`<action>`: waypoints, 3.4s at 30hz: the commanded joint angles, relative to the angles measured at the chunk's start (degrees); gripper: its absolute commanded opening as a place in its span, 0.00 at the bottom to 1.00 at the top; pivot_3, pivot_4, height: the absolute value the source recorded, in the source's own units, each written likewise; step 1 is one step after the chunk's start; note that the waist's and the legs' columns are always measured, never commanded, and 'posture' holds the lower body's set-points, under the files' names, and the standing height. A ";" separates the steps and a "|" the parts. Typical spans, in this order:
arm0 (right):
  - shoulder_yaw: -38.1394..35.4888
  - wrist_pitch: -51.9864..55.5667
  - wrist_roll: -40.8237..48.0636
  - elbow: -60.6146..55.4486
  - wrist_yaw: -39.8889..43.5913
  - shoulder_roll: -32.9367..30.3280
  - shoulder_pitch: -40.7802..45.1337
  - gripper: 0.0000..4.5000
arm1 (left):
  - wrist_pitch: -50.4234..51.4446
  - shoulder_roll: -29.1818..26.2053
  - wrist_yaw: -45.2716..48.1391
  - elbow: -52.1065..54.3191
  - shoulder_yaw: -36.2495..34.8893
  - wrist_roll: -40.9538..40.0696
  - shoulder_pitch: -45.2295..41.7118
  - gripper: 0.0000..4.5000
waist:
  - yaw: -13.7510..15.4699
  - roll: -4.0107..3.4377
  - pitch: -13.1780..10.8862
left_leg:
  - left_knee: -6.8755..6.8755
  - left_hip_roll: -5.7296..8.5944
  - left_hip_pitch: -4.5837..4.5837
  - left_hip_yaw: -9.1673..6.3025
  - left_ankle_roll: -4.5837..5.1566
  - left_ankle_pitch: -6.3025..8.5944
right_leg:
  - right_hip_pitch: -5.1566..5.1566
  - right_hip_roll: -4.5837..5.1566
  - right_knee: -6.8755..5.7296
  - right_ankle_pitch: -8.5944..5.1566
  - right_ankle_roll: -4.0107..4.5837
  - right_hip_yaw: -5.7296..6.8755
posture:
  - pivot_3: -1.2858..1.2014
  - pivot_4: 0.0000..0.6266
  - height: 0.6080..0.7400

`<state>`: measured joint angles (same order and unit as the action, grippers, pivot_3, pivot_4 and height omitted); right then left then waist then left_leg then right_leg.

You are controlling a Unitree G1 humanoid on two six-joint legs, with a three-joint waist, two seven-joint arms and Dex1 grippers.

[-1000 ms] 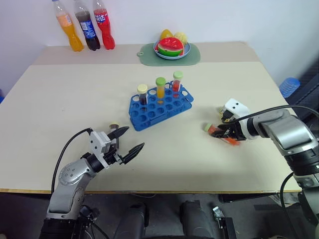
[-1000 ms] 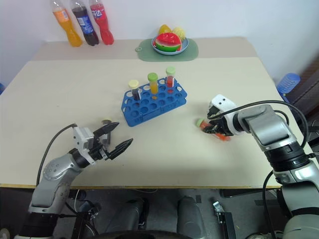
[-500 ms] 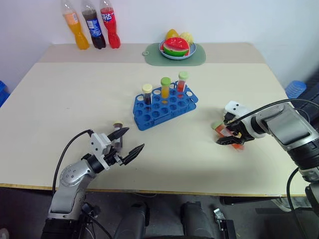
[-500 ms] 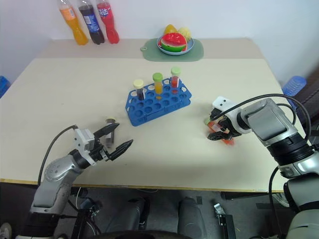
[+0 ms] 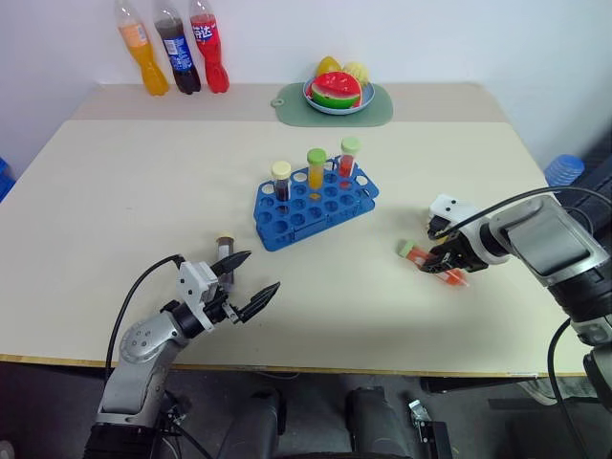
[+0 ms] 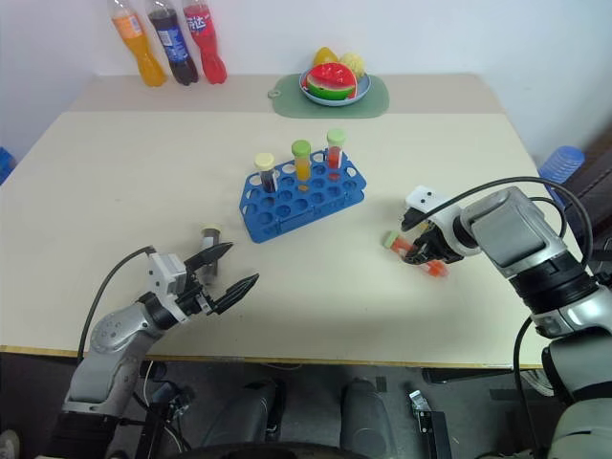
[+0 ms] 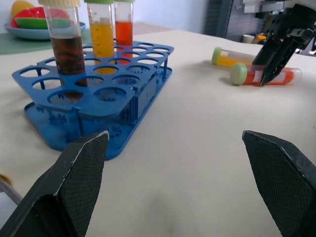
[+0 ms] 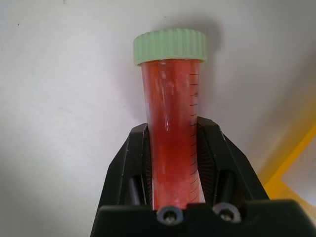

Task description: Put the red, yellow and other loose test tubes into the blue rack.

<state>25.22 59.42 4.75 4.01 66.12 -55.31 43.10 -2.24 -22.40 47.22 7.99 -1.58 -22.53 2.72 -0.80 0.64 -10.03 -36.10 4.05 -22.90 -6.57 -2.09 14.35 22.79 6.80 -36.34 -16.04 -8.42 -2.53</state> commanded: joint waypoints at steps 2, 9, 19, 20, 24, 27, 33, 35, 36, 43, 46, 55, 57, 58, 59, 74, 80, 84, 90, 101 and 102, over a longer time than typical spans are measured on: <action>-9.19 -7.27 4.72 -5.28 -1.03 1.70 -5.88 0.17 | -1.65 -0.39 0.01 0.73 -1.23 -0.24 0.33 1.00 | 0.01 0.05 0.03 | 0.00 0.00 0.01 -0.01 0.01 0.00 | -0.05 0.00 0.05 0.00 -0.01 0.01 | 0.52 0.24 1.00; -29.31 -25.92 19.12 -12.79 -8.04 22.07 -12.33 0.17 | -1.58 -2.01 0.98 -0.45 -2.17 -0.90 -0.89 1.00 | -0.31 -0.02 -0.02 | 0.09 -0.10 0.07 0.00 0.01 0.00 | 0.00 -0.12 -0.03 0.03 -0.01 -0.01 | 0.52 0.24 1.00; -32.30 -69.54 10.06 22.84 -26.29 45.14 -0.73 0.17 | -0.39 -3.44 2.12 0.61 -3.00 -2.21 -2.78 1.00 | -0.27 -0.02 -0.02 | 0.07 0.03 0.07 -0.06 -0.04 -0.02 | 0.01 -0.04 -0.02 0.10 -0.06 -0.03 | 0.52 0.24 1.00; -32.59 -73.49 9.29 27.52 -27.57 45.84 0.60 0.17 | 0.00 -3.73 2.16 1.21 -3.34 -2.64 -2.82 1.00 | -0.34 -0.02 -0.02 | 0.09 0.02 0.07 -0.05 -0.08 -0.05 | 0.03 -0.04 -0.03 0.10 -0.06 -0.03 | 0.52 0.24 1.00; -34.08 -83.11 8.48 40.37 -30.25 46.73 4.24 0.17 | 1.64 -4.69 1.94 3.17 -4.75 -4.58 -2.85 1.00 | -0.61 -0.06 -0.04 | 0.12 0.02 0.07 -0.03 -0.29 -0.17 | 0.09 -0.05 -0.09 0.10 -0.06 -0.06 | 0.52 0.24 1.00; -34.23 -87.38 7.67 46.38 -31.00 46.47 5.82 0.17 | 2.71 -5.06 1.73 4.25 -5.52 -5.64 -2.59 1.00 | -1.03 -0.06 -0.04 | 0.13 0.00 0.07 -0.05 -0.28 -0.16 | 0.10 -0.07 -0.11 0.10 -0.06 -0.06 | 0.52 0.24 1.00; -34.68 -90.30 8.17 52.02 -29.91 46.97 6.87 0.17 | 4.48 -5.30 1.19 6.44 -6.08 -6.48 -1.84 1.00 | -2.04 -0.07 -0.05 | 0.13 0.00 0.10 -0.04 -0.25 -0.15 | 0.15 -0.10 -0.26 0.09 -0.05 -0.13 | 0.52 0.24 1.00; -34.68 -90.97 8.05 52.69 -29.81 47.30 6.66 0.17 | 4.83 -5.23 0.97 6.89 -5.90 -6.40 -1.75 1.00 | -2.07 -0.07 -0.05 | 0.13 -0.01 0.14 -0.02 -0.21 -0.13 | 0.20 -0.11 -0.42 0.08 -0.04 -0.15 | 0.52 0.24 1.00; -34.69 -91.24 7.88 53.19 -29.91 47.39 6.58 0.17 | 5.05 -5.26 0.90 7.15 -5.86 -6.45 -1.72 1.00 | -2.07 -0.07 -0.05 | 0.13 -0.01 0.15 -0.01 -0.20 -0.13 | 0.24 -0.11 -0.50 0.08 -0.03 -0.16 | 0.52 0.24 1.00; -34.76 -92.49 6.67 57.25 -32.01 48.39 7.34 0.17 | 6.36 -5.92 1.05 8.29 -6.37 -6.73 -1.43 1.00 | -2.08 -0.07 -0.04 | 0.11 -0.01 0.22 0.03 -0.24 -0.15 | 0.29 -0.11 -0.71 0.06 0.01 -0.19 | 0.52 0.24 1.00; -34.48 -92.56 5.47 59.63 -34.37 48.56 8.28 0.17 | 6.62 -6.05 1.07 8.51 -6.38 -6.75 -1.29 1.00 | -2.10 -0.08 -0.04 | 0.12 -0.01 0.24 0.03 -0.24 -0.15 | 0.28 -0.12 -0.72 0.06 0.01 -0.20 | 0.52 0.24 1.00; -35.49 -93.10 5.30 63.06 -34.43 48.33 9.80 0.28 | 6.12 -5.91 1.23 7.94 -6.09 -6.33 -1.14 1.00 | -2.06 -0.08 -0.04 | 0.13 -0.02 0.32 0.07 -0.24 -0.15 | 0.23 -0.12 -0.73 0.05 0.02 -0.23 | 0.52 0.24 1.00; -35.77 -93.92 5.59 62.66 -33.72 48.21 9.63 0.49 | 5.93 -5.78 1.29 7.65 -5.98 -6.21 -1.19 1.00 | -2.08 -0.08 -0.04 | 0.13 -0.02 0.32 0.07 -0.24 -0.15 | 0.23 -0.12 -0.72 0.05 0.02 -0.23 | 0.52 0.24 1.00; -35.80 -94.13 5.64 62.36 -33.33 48.19 9.55 0.58 | 5.85 -5.69 1.29 7.55 -5.88 -6.13 -1.20 1.00 | -2.11 -0.09 -0.05 | 0.13 -0.02 0.32 0.08 -0.24 -0.15 | 0.23 -0.12 -0.72 0.05 0.02 -0.24 | 0.52 0.24 1.00; -35.26 -95.14 4.60 61.83 -34.44 47.84 9.35 0.71 | 5.73 -5.54 1.30 7.34 -5.73 -6.04 -1.29 1.00 | -2.12 -0.09 -0.05 | 0.13 -0.02 0.32 0.08 -0.24 -0.15 | 0.24 -0.12 -0.72 0.05 0.02 -0.24 | 0.52 0.24 1.00; -28.57 -60.48 5.37 1.89 -25.17 28.66 -17.29 0.92 | 3.04 -2.64 3.80 0.94 -2.88 -4.61 -5.12 1.00 | -1.22 -0.11 -0.06 | 0.12 0.01 0.26 0.04 -0.21 -0.13 | 0.23 -0.08 -0.67 0.04 0.00 -0.24 | 0.52 0.24 1.00; -30.41 -26.55 5.80 -6.81 -25.32 14.02 -16.05 0.92 | 2.54 -1.10 4.49 -0.37 -0.89 -3.79 -6.51 1.00 | -1.63 -0.16 -0.07 | 0.05 0.00 0.28 0.13 -0.21 -0.13 | 0.19 -0.06 -0.69 0.04 0.01 -0.25 | 0.52 0.24 1.00; -27.82 -6.45 5.62 0.27 -24.76 8.48 -6.79 0.92 | 2.72 -0.47 4.55 -0.61 -0.14 -3.70 -7.29 1.00 | -1.57 -0.17 -0.07 | 0.08 -0.01 0.27 0.13 -0.18 -0.11 | 0.18 -0.06 -0.65 0.03 0.03 -0.24 | 0.52 0.24 1.00; -22.02 5.57 6.66 11.02 -20.38 7.72 4.59 0.92 | 3.33 0.45 3.96 0.15 0.85 -3.21 -7.56 1.00 | -1.26 -0.17 -0.07 | 0.08 0.00 0.16 0.13 -0.10 -0.07 | 0.17 -0.02 -0.43 0.03 0.02 -0.18 | 0.52 0.24 1.00; -7.75 -2.71 -0.62 34.74 -11.98 11.18 16.58 0.92 | 5.14 0.05 1.34 5.66 1.02 -3.24 -3.30 1.00 | -1.33 -0.16 -0.07 | -0.01 0.02 -0.17 0.15 -0.07 -0.05 | 0.44 -0.01 -0.38 0.04 0.00 -0.15 | 0.52 0.24 1.00; -6.73 -5.12 -2.06 37.28 -11.91 11.60 17.08 0.87 | 5.25 -0.03 1.10 6.12 0.74 -3.40 -2.81 1.00 | -1.34 -0.17 -0.08 | -0.01 0.02 -0.18 0.15 -0.08 -0.05 | 0.45 -0.01 -0.38 0.04 0.00 -0.15 | 0.52 0.24 1.00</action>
<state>17.37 57.88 5.08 38.19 53.55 -43.56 58.04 3.19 -21.98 48.75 11.57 -0.19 -25.53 -0.54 -2.13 0.47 -10.10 -36.12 4.07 -23.09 -6.42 -2.16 14.29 23.26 6.79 -36.72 -16.00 -8.42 -2.68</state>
